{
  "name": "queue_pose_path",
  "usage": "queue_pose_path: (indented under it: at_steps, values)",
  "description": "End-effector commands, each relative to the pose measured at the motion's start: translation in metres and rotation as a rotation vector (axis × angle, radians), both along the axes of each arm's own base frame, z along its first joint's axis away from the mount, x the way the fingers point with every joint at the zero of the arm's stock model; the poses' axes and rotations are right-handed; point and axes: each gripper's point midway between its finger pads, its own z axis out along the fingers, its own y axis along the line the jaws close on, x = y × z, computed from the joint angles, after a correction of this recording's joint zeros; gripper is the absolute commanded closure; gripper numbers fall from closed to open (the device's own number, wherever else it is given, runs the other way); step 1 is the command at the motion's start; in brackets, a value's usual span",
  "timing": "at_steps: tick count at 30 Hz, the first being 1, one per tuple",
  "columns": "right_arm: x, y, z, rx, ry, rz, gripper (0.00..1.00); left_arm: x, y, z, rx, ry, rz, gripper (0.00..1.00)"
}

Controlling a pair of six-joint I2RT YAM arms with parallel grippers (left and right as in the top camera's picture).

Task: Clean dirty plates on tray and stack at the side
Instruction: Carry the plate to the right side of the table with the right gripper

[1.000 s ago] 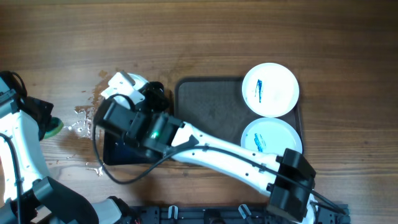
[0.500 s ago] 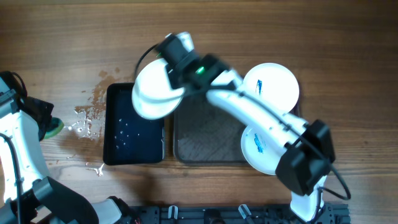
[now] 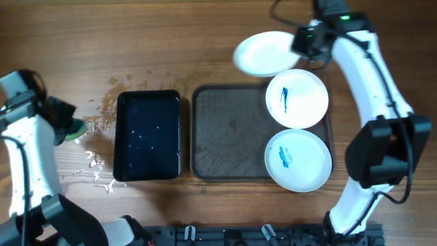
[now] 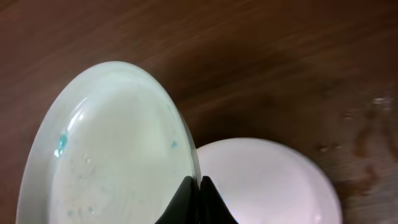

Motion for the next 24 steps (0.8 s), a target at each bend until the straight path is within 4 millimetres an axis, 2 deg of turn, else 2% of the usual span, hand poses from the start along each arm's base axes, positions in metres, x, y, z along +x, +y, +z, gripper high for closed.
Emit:
queue_pose_path:
  at_steps: [1, 4, 7, 9, 11, 16, 24]
  values:
    - [-0.002, -0.044, 0.013, 0.04, -0.011, -0.123, 0.95, 0.029, -0.04, 0.007, 0.003, -0.039, -0.141, 0.96]
    - [-0.015, -0.088, 0.009, 0.073, 0.033, -0.294, 0.95, 0.046, -0.084, 0.008, 0.004, -0.05, -0.274, 0.96]
    - [-0.024, -0.116, 0.007, 0.078, 0.054, -0.385, 0.95, 0.056, -0.124, 0.004, 0.0, -0.045, -0.388, 0.96]
    - [-0.03, -0.131, 0.005, 0.06, 0.07, -0.428, 0.95, 0.059, -0.143, 0.0, 0.002, -0.038, -0.442, 0.96]
    - [-0.045, -0.157, 0.002, -0.008, 0.104, -0.507, 0.96, 0.061, -0.167, -0.004, 0.017, -0.024, -0.508, 0.96]
    - [-0.066, -0.191, 0.0, -0.07, 0.149, -0.563, 0.96, 0.061, -0.186, -0.007, 0.016, -0.017, -0.562, 0.96]
    - [-0.092, -0.24, 0.0, -0.131, 0.185, -0.611, 0.95, 0.061, -0.188, -0.008, 0.015, -0.015, -0.566, 0.96]
